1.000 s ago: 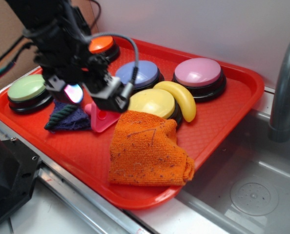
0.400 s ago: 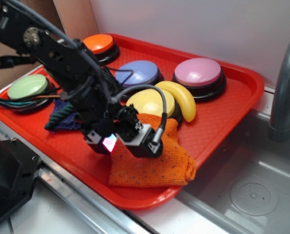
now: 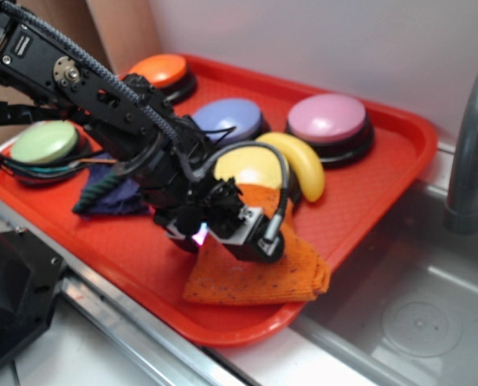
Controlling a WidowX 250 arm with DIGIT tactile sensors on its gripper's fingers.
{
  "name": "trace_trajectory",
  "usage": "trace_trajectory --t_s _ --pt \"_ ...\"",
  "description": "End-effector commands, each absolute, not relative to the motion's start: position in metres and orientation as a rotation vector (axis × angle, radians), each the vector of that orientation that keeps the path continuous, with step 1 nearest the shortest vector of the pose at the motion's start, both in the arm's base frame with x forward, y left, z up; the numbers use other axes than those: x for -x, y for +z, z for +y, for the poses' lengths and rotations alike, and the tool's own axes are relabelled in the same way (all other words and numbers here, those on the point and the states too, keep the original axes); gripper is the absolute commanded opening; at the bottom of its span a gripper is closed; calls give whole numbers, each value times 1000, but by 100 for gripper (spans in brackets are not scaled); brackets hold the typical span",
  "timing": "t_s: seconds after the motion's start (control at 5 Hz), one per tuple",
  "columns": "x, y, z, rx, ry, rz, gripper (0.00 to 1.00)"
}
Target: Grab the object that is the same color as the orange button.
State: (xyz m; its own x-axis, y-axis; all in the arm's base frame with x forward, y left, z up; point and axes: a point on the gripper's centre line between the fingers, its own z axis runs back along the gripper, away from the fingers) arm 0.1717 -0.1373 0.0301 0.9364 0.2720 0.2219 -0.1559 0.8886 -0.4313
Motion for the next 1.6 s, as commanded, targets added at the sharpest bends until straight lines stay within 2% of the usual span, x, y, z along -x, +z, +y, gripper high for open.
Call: trace_trajectory --t_s 0.0,0.2,0.4,0.6,0.8,1.0,1.2,1.4 --pt "-174 49 -140 331 233 -268 0" --pt "-174 68 -130 238 256 -246 0" --pt "-171 101 -108 91 311 -176 0" --pt "-162 133 -75 34 354 -126 0" --pt "-147 166 -39 35 409 -101 0" --pt "-138 182 -17 52 441 -97 0" --pt "-137 187 -6 -9 502 -113 0" --pt "-147 181 -7 -43 461 -69 0"
